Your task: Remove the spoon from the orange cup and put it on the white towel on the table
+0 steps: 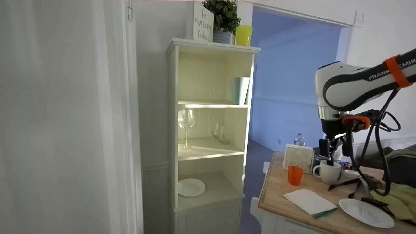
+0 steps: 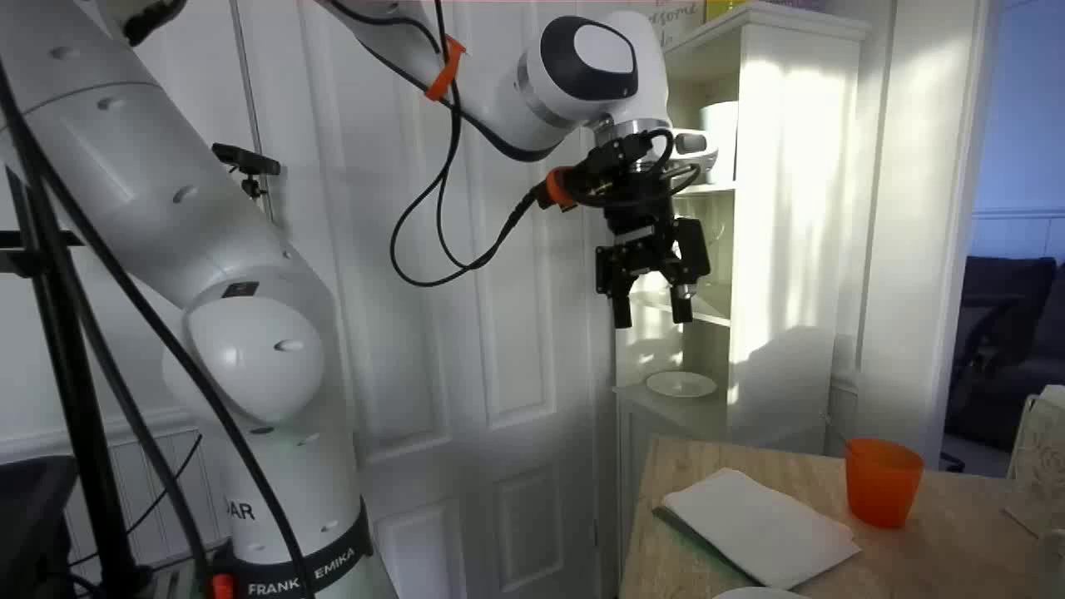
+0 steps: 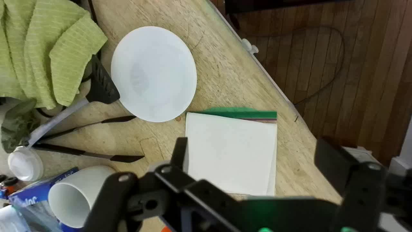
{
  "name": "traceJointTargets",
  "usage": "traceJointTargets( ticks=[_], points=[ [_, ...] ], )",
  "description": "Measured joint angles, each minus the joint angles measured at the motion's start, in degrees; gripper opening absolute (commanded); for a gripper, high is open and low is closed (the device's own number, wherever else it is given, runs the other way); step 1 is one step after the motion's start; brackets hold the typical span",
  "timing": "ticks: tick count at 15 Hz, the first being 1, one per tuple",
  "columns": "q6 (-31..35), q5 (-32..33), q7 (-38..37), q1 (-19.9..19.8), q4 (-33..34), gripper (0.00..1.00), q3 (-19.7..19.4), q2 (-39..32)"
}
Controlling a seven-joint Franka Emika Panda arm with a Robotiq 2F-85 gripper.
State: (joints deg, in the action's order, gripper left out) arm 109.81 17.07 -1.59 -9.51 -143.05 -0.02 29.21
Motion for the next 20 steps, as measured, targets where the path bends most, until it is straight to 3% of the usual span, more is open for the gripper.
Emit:
traceJointTargets(
  ticks=[8,11,16,20],
  points=[
    [0.0,0.0,0.0,0.0,0.0,1.0,0.0,0.0],
    [-1.4,-0.4,-7.8,0.0,1.9,1.0,0.1,-2.4],
    [-1.9,-3.1,-18.7,-0.2,13.1,1.0,-1.3,-15.9],
    [-2.0,-9.1,-24.3,-0.2,22.2,1.0,-3.6,-26.8]
  ],
)
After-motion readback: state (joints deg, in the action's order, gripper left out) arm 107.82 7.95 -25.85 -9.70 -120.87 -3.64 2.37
